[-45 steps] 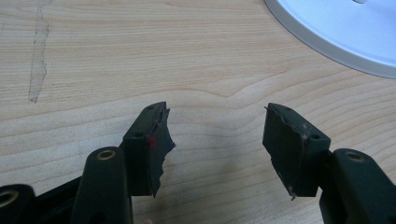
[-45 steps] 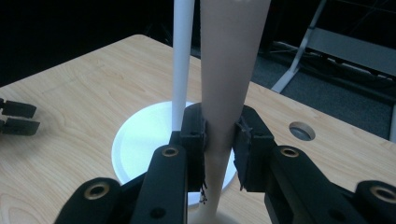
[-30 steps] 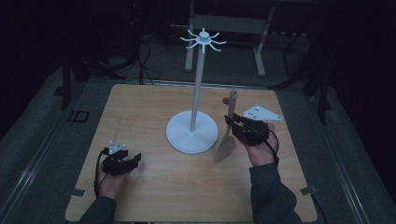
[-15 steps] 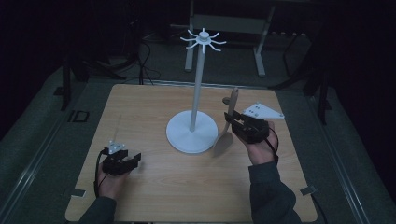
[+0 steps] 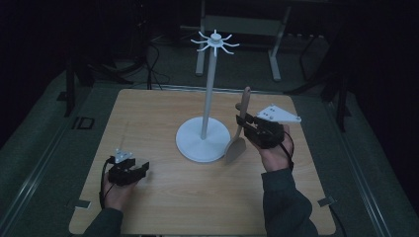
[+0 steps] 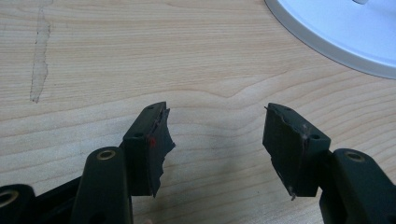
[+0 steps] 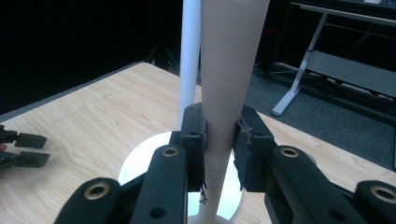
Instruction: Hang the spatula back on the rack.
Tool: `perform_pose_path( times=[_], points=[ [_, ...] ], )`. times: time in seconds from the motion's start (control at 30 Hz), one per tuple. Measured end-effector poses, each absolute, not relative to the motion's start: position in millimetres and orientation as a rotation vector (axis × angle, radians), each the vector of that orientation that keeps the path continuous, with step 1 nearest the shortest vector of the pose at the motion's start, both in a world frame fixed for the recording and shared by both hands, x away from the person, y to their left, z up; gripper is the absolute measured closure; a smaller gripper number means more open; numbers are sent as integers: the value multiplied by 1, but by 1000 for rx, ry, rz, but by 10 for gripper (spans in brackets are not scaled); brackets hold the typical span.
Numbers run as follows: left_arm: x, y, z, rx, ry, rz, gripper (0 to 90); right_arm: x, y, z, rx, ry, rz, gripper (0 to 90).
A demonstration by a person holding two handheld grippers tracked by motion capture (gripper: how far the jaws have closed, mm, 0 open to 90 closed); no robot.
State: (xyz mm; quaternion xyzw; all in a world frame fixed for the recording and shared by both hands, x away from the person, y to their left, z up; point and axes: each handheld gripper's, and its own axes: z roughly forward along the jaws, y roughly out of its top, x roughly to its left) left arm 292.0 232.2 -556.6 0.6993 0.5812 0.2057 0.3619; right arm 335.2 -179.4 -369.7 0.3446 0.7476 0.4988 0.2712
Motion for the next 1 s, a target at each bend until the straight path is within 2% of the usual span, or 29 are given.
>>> perform_pose_path(
  times=[1.0],
  points=[
    [292,232,-557,1804,1495,528,411,342,-173,-350,896,1994,1382,751]
  ],
)
